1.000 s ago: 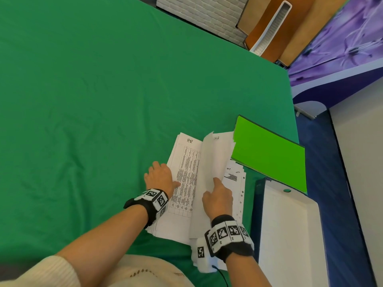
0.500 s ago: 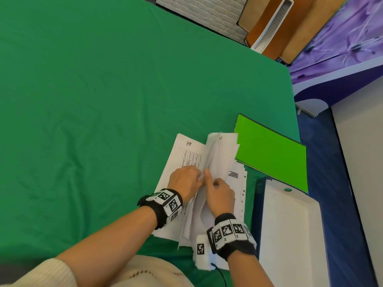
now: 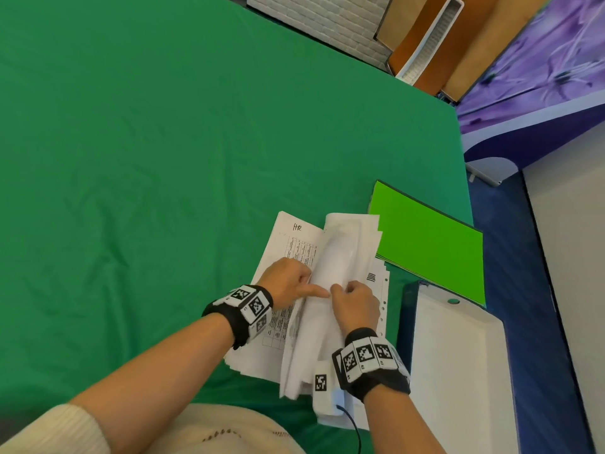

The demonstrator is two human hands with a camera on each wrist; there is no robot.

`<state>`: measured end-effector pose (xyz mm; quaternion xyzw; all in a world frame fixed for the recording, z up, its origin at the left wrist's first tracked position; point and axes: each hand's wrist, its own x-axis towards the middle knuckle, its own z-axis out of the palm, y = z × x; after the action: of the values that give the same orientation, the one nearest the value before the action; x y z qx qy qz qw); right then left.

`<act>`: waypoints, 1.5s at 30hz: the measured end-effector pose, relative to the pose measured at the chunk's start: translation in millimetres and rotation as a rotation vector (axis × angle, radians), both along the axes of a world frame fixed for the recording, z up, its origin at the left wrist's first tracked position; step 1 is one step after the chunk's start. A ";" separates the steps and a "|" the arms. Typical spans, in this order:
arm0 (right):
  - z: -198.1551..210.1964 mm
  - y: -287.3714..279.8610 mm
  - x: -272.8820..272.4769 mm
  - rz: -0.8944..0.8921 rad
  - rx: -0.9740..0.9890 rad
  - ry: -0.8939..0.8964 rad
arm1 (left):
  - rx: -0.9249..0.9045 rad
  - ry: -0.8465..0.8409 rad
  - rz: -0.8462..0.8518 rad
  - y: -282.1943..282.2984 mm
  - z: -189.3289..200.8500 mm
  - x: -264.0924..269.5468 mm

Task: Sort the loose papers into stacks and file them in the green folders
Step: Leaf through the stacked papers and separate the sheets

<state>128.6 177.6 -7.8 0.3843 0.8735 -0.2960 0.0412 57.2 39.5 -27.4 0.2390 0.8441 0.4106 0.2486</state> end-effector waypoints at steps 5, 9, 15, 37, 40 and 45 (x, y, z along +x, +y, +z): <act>-2.5 3.4 3.2 0.025 0.025 -0.047 | -0.019 -0.058 0.239 -25.6 -12.5 -8.9; 0.6 5.5 11.3 -0.033 0.030 0.024 | -0.027 -0.170 0.424 -40.6 -29.3 -16.1; 10.2 -17.5 14.3 0.017 -0.007 0.053 | 0.235 -0.561 0.329 -18.4 -12.1 -5.3; -1.4 -15.6 21.7 -0.010 0.084 0.070 | -0.600 -0.026 0.382 -9.6 -17.3 -9.8; -1.6 -15.6 23.2 -0.026 0.077 0.085 | -0.648 -0.044 0.323 -5.9 -15.4 -12.2; -0.6 -16.1 25.7 -0.035 0.070 0.089 | -0.627 0.061 0.302 0.0 -14.2 -6.3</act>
<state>154.3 161.5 -8.3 0.3871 0.8775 -0.2825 -0.0163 50.9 39.5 -41.6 0.0355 0.9621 0.1561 0.2209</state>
